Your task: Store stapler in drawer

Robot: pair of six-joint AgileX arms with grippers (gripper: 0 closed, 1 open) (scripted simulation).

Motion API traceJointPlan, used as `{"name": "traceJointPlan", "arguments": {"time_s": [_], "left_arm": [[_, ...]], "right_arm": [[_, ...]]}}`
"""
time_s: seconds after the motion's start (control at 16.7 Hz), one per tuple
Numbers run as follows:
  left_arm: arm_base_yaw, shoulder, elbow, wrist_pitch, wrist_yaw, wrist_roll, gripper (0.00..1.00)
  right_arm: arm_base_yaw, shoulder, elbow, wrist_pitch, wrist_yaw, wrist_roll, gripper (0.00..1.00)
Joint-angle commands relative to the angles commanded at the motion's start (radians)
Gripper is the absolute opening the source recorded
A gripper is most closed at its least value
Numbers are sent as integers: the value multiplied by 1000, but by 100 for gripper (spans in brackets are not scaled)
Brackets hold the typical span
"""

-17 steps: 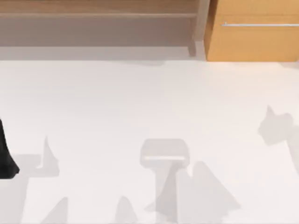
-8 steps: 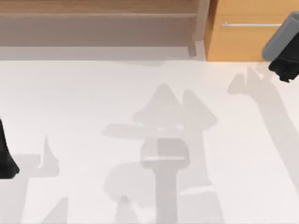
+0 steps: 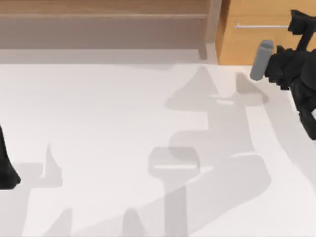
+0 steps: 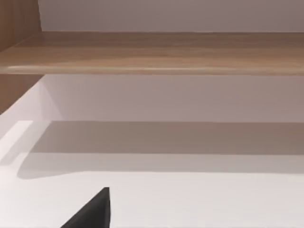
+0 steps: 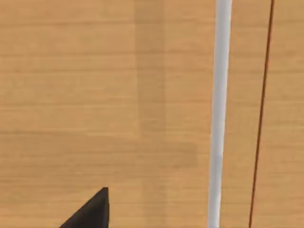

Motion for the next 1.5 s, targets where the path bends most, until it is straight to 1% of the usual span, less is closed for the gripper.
{"name": "traceJointPlan", "arguments": {"time_s": [0.12,0.36,0.54,0.84,1.08,1.5], "left_arm": [[0,0,0,0,0,0,100],[0,0,0,0,0,0,100],[0,0,0,0,0,0,100],[0,0,0,0,0,0,100],[0,0,0,0,0,0,100],[0,0,0,0,0,0,100]], "right_arm": [[-1,40,19,32,8,-27,100],[-1,45,21,35,9,-31,100],[-4,49,32,27,6,-30,100],[-13,93,129,-25,-3,-31,100],[-14,97,138,-29,-3,-31,100],[-14,97,138,-29,-3,-31,47]]}}
